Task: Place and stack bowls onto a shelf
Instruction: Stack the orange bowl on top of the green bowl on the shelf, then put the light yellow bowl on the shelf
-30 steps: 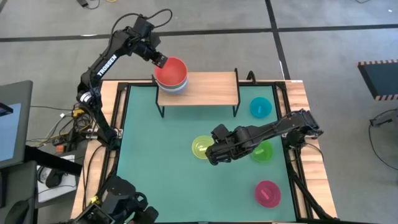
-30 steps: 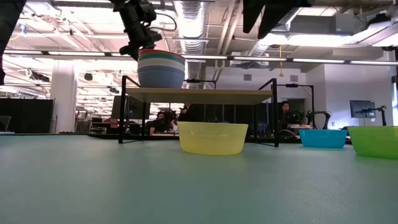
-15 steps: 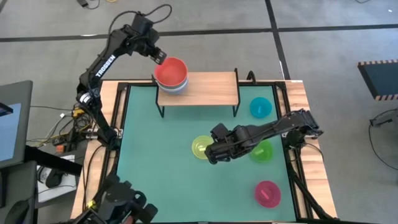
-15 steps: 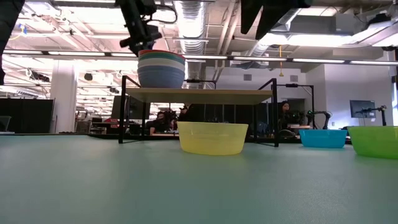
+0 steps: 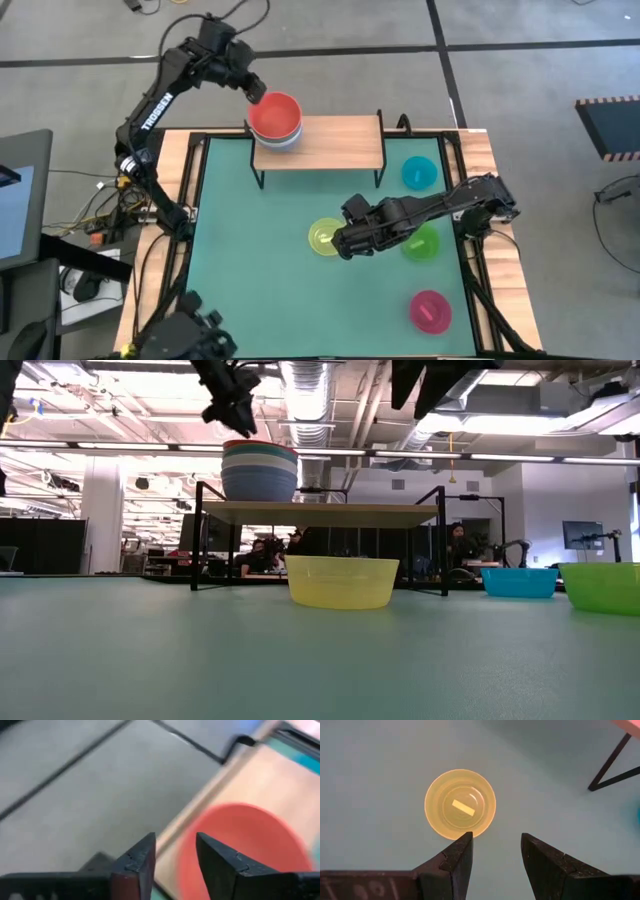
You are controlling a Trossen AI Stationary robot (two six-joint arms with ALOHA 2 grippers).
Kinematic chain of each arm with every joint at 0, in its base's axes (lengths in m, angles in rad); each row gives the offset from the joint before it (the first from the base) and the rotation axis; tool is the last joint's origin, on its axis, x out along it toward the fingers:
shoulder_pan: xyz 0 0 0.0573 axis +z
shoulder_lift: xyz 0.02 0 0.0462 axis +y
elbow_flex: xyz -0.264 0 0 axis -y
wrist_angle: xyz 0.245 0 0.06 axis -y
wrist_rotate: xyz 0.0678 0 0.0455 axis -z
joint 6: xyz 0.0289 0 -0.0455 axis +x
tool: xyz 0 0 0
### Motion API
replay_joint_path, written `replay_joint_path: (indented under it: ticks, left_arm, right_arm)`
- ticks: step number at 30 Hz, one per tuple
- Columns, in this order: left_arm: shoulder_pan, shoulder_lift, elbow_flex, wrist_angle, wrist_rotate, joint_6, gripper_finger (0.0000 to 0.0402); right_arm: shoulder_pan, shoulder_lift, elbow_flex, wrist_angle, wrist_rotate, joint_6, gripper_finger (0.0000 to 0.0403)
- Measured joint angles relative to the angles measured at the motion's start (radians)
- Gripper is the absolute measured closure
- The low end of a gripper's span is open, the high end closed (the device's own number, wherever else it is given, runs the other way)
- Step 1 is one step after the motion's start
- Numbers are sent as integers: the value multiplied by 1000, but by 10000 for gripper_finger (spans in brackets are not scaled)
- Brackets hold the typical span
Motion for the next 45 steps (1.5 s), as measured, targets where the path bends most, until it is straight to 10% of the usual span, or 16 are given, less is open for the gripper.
replay_joint_path:
  ticks: [12,36,45]
  left_arm:
    - [-59,17,-158,3,-131,53,333]
    - [-181,-134,-25,-39,77,8,334]
    - [-460,-353,-385,96,85,-61,334]
  right_arm:
    - [-9,-10,0,5,0,-7,211]
    - [43,-43,0,-77,-94,51,211]
    - [33,-42,-136,115,-233,129,211]
